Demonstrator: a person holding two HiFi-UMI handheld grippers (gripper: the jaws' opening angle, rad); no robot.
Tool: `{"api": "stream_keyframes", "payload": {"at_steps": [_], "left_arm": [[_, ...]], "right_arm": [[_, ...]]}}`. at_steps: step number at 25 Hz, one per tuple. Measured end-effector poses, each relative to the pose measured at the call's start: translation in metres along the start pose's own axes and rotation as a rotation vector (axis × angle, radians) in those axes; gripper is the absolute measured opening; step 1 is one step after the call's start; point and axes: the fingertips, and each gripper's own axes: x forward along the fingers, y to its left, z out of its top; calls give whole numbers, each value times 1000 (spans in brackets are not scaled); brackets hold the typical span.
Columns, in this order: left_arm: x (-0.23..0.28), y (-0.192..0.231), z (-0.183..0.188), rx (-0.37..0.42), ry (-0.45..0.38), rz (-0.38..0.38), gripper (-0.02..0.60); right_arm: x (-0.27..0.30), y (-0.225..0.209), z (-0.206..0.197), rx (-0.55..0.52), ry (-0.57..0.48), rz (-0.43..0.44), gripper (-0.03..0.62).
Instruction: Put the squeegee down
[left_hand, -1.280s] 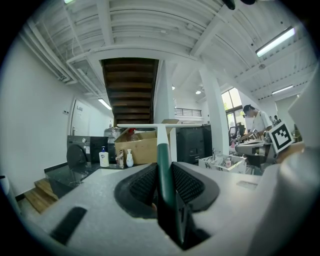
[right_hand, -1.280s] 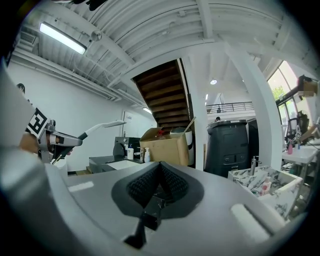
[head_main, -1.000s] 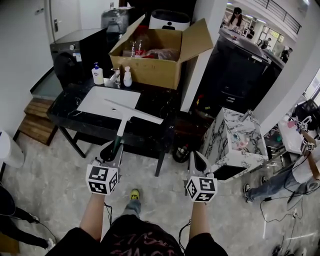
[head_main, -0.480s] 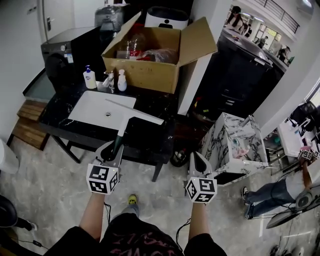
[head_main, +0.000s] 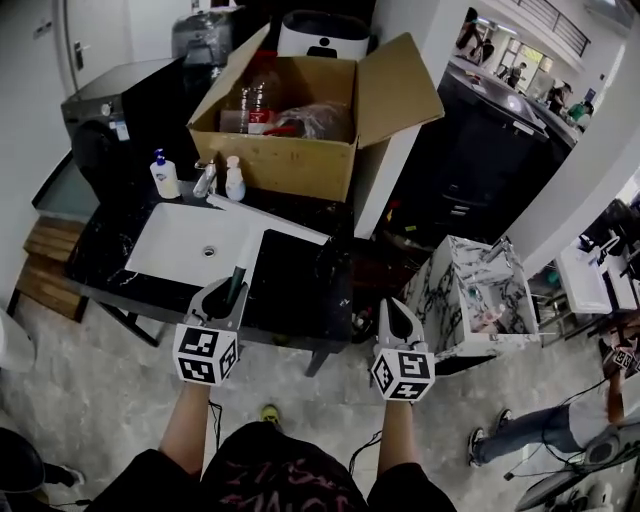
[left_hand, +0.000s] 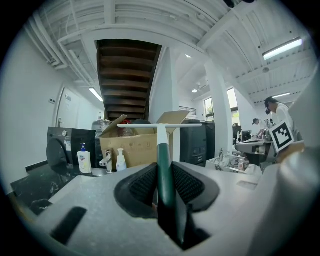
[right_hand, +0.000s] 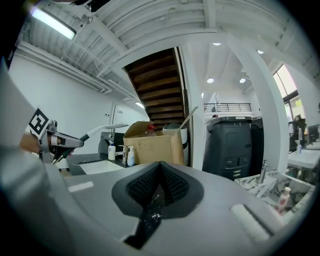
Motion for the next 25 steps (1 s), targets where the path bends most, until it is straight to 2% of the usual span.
{"api": "stream_keyframes", "payload": {"at_steps": [5,14,25], "left_arm": [[28,22,8,0,-3,-16,101],[59,34,6,-11,17,-35,101],[102,28,17,-6,21,4,101]], "right_arm": [[26,-1,12,-3,-27,-18,2],[53,-9,3,11,-3,-37,2],[98,-43,7,53,-13,13,2]]}}
